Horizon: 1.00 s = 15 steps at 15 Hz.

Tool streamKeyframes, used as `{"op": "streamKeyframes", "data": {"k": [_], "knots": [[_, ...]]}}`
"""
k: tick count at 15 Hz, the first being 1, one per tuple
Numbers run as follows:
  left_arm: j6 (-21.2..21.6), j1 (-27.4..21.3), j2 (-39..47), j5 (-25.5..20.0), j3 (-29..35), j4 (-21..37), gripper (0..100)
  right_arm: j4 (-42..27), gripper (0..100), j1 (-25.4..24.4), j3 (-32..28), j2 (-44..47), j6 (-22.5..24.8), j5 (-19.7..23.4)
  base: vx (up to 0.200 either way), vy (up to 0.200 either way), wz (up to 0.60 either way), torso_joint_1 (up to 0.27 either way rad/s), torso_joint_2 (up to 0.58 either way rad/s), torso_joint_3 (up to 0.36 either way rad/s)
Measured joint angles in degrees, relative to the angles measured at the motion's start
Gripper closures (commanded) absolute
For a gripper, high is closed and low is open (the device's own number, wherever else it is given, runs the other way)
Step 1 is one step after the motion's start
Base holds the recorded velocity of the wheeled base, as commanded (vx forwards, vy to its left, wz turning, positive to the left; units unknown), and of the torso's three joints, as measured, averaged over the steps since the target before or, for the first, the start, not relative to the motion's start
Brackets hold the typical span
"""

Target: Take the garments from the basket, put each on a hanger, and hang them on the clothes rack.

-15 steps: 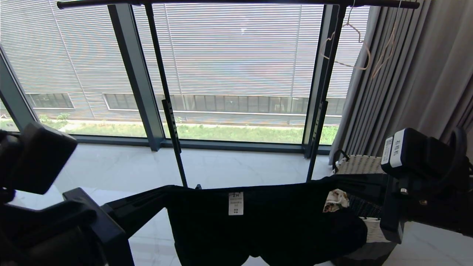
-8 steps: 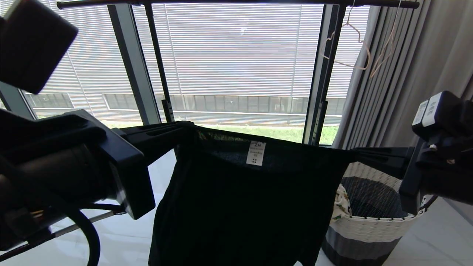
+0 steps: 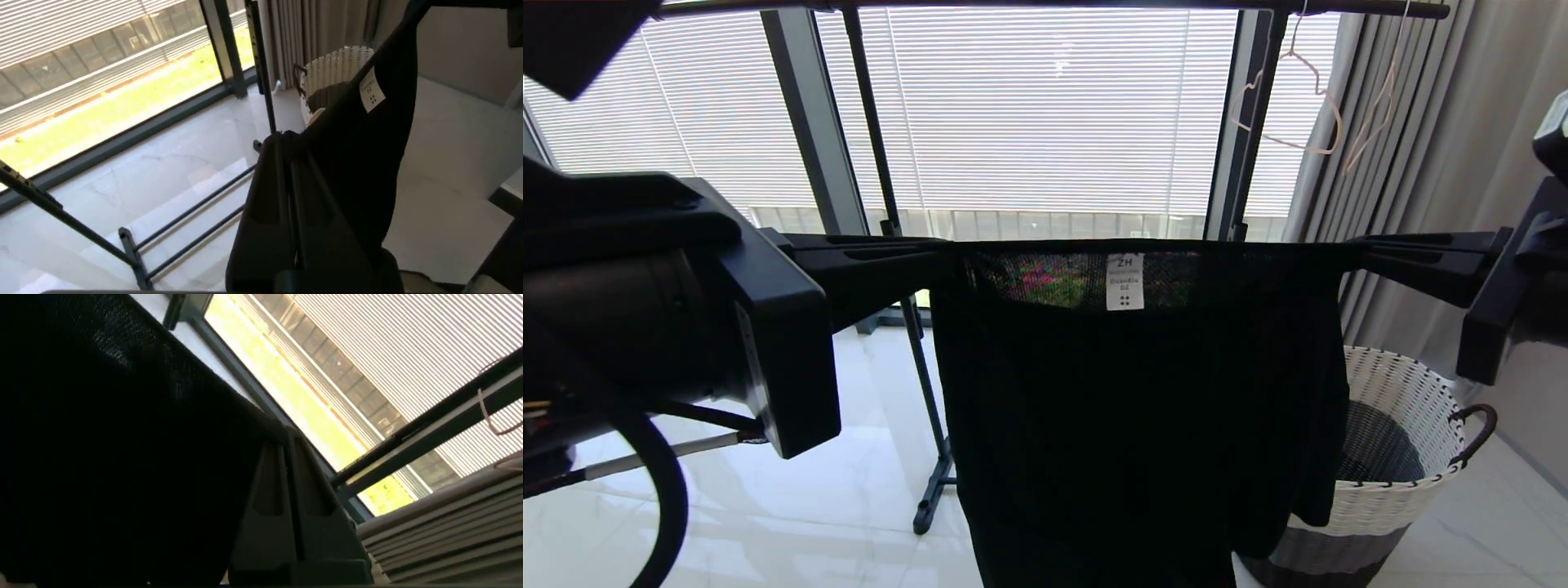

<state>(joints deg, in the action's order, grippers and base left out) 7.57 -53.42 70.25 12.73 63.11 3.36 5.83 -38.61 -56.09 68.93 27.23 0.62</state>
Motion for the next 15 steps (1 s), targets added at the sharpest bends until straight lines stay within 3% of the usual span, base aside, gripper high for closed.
{"op": "streamKeyframes", "data": {"k": [3, 5, 7, 9, 12, 15], "knots": [[2.4, 0.2, 1.0, -2.1, -0.5, -5.5, 100, -10.7, 100, -1.2, 0.4, -4.6, 0.2, 0.0, 0.000, 0.000, 0.00, 0.000, 0.00, 0.000], [2.8, 0.3, 2.7, -8.2, -0.5, -14.5, 100, -19.2, 100, -5.8, 0.6, -8.9, 0.7, -0.3, 0.000, 0.000, 0.00, 0.000, 0.00, 0.000], [2.8, 0.3, 4.1, -9.2, -0.4, -15.2, 100, -22.6, 100, -10.5, 0.9, -11.8, 2.0, -2.3, 0.000, 0.000, 0.00, 0.000, 0.00, 0.000], [2.8, 0.3, 4.4, -9.1, -0.6, -15.3, 100, -22.7, 100, -12.0, 1.1, -13.0, 2.1, -2.8, 0.000, 0.000, 0.00, 0.000, 0.00, 0.000], [2.7, -0.1, 3.0, -8.9, -2.4, -10.5, 100, -18.5, 100, -12.0, 1.1, -12.2, 1.0, -3.2, 0.000, 0.000, 0.00, 0.000, 0.00, 0.000], [2.3, -2.8, -1.0, -8.9, -3.1, 3.6, 100, -8.2, 100, -11.1, -0.2, -7.4, 0.4, -4.8, 0.000, 0.000, 0.00, 0.000, 0.00, 0.000]]}}
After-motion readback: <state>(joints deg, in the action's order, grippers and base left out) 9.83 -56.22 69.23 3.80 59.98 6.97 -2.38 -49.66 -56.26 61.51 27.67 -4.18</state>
